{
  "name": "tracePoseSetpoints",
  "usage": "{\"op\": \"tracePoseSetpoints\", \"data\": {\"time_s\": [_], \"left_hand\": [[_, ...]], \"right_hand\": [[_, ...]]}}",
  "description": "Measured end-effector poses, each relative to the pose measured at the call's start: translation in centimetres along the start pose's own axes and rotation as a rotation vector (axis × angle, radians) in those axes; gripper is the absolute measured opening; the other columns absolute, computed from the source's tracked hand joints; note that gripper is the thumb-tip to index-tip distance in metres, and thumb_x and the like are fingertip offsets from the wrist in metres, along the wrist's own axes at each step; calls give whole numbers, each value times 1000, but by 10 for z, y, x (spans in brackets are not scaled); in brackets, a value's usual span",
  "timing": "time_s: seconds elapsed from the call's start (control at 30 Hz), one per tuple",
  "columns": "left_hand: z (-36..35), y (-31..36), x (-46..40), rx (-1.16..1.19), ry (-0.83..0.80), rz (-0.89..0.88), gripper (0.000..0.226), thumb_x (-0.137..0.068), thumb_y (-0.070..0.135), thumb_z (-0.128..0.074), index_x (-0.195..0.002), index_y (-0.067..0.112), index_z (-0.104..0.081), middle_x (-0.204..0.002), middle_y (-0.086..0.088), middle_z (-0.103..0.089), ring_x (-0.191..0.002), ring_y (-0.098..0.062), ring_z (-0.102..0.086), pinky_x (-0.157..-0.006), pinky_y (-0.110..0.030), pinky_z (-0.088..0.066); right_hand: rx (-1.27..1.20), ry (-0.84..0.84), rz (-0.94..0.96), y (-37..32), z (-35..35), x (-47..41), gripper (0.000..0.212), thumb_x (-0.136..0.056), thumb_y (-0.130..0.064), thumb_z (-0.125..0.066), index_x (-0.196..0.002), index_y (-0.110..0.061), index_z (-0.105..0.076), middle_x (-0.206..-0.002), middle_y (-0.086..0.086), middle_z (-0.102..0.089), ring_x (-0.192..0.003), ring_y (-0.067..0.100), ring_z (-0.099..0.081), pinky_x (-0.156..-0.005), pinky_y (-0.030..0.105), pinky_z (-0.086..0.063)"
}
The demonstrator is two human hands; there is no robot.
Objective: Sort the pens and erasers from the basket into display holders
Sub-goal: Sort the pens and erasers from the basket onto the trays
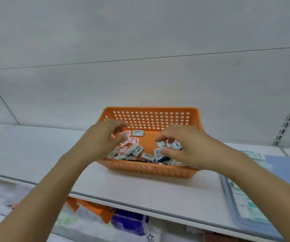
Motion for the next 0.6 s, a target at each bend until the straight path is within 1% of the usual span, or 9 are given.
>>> {"op": "tracePoseSetpoints", "data": {"time_s": [0.07,0.13,0.23,0.3,0.37,0.4,0.47,0.53,0.6], "left_hand": [[-24,-15,-17,-105,-233,-74,42,-89,35,-67,-130,28,-57,-128,7,-60,-112,-14,-58,-91,-29,-45],[-47,-22,-30,-131,-384,-99,56,-85,44,-68,-137,30,-49,-138,3,-53,-117,-19,-56,-97,-33,-46],[-77,-23,-48,-246,-440,-130,85,-76,61,-70,-146,29,-33,-144,-1,-44,-125,-24,-47,-99,-37,-43],[-87,-21,-57,-333,-426,-163,93,-70,60,-76,-146,28,-33,-141,-2,-41,-122,-26,-47,-95,-39,-45],[-91,-21,-61,-270,-448,-174,83,-71,50,-80,-141,30,-39,-136,-1,-42,-113,-23,-51,-88,-34,-46],[-92,-20,-62,-227,-464,-189,73,-74,43,-80,-136,31,-44,-133,0,-44,-107,-20,-51,-83,-30,-44],[-94,-18,-64,-189,-475,-233,52,-79,32,-77,-124,31,-51,-128,1,-51,-99,-15,-47,-78,-27,-40],[-94,-17,-64,-158,-479,-250,42,-80,29,-76,-114,33,-52,-120,2,-54,-97,-15,-49,-75,-27,-41],[-93,-14,-64,-119,-470,-261,36,-78,29,-77,-103,32,-50,-107,6,-54,-93,-15,-52,-69,-27,-41]], "right_hand": [[116,-135,-54,1,-25,-29,40,-88,-41,-64,-127,-34,-55,-128,-14,-56,-112,7,-52,-93,29,-45],[245,-246,-156,12,-48,-51,54,-84,-42,-68,-133,-28,-50,-131,-6,-55,-114,16,-54,-91,36,-48],[481,-308,-360,37,-67,-64,68,-78,-54,-70,-132,-22,-45,-129,3,-53,-113,25,-52,-86,39,-46],[495,-327,-444,51,-73,-64,74,-74,-60,-70,-131,-21,-44,-128,4,-53,-111,25,-52,-85,39,-46],[465,-356,-442,58,-76,-63,79,-70,-64,-71,-132,-25,-42,-127,1,-52,-111,22,-50,-86,38,-45],[445,-365,-430,60,-77,-63,79,-69,-64,-72,-133,-27,-42,-127,0,-51,-110,20,-48,-87,37,-44],[388,-387,-423,60,-79,-64,77,-70,-60,-74,-132,-29,-41,-124,-3,-51,-106,16,-45,-85,35,-44],[303,-397,-414,57,-83,-68,69,-72,-51,-76,-127,-31,-39,-116,-6,-53,-96,11,-48,-75,30,-44],[210,-355,-372,50,-84,-75,54,-75,-39,-76,-112,-33,-38,-102,-9,-53,-83,7,-52,-62,27,-41]]}}
Point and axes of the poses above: each hand's wrist, its own x-axis away from the middle knuckle, its own z-axis out of the back of the hand, y = z × x, the point moved 8 cm from there along -x, towards the middle knuckle
